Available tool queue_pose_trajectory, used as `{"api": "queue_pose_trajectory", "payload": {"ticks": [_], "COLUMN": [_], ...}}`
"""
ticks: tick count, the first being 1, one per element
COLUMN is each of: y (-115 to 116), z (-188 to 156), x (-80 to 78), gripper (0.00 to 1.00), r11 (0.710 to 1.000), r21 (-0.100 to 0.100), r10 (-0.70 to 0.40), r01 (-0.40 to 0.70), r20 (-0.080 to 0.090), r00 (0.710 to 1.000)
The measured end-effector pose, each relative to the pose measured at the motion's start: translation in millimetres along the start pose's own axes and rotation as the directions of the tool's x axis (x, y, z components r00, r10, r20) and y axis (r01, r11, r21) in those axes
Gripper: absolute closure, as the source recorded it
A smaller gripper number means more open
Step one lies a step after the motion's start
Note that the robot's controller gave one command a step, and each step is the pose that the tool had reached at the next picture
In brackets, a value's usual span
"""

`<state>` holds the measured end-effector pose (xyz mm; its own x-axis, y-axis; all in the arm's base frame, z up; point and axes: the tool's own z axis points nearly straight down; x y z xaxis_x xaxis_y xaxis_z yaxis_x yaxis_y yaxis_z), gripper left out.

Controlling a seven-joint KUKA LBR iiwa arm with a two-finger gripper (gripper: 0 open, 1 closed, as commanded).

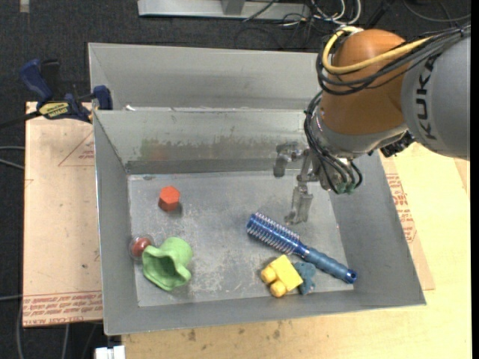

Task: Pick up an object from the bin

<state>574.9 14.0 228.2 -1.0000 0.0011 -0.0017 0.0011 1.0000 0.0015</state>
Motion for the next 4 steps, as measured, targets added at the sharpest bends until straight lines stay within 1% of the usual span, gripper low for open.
{"api": "queue_pose_trajectory", "payload": {"ticks": [1,2,3,4], "y": [-40,-7,-7,13], "z": [131,159,159,52], "x": [30.3,2.0,2.8,17.0], "gripper": [0.00,0.00,1.00,1.00], "r11": [1.000,0.997,0.997,0.988], "r21": [0.001,-0.001,-0.003,-0.002], "r10": [-0.022,0.075,0.078,0.153], "r01": [0.022,-0.075,-0.078,-0.153], "r20": [-0.009,0.001,-0.001,0.007], "r00": [1.000,0.997,0.997,0.988]}}
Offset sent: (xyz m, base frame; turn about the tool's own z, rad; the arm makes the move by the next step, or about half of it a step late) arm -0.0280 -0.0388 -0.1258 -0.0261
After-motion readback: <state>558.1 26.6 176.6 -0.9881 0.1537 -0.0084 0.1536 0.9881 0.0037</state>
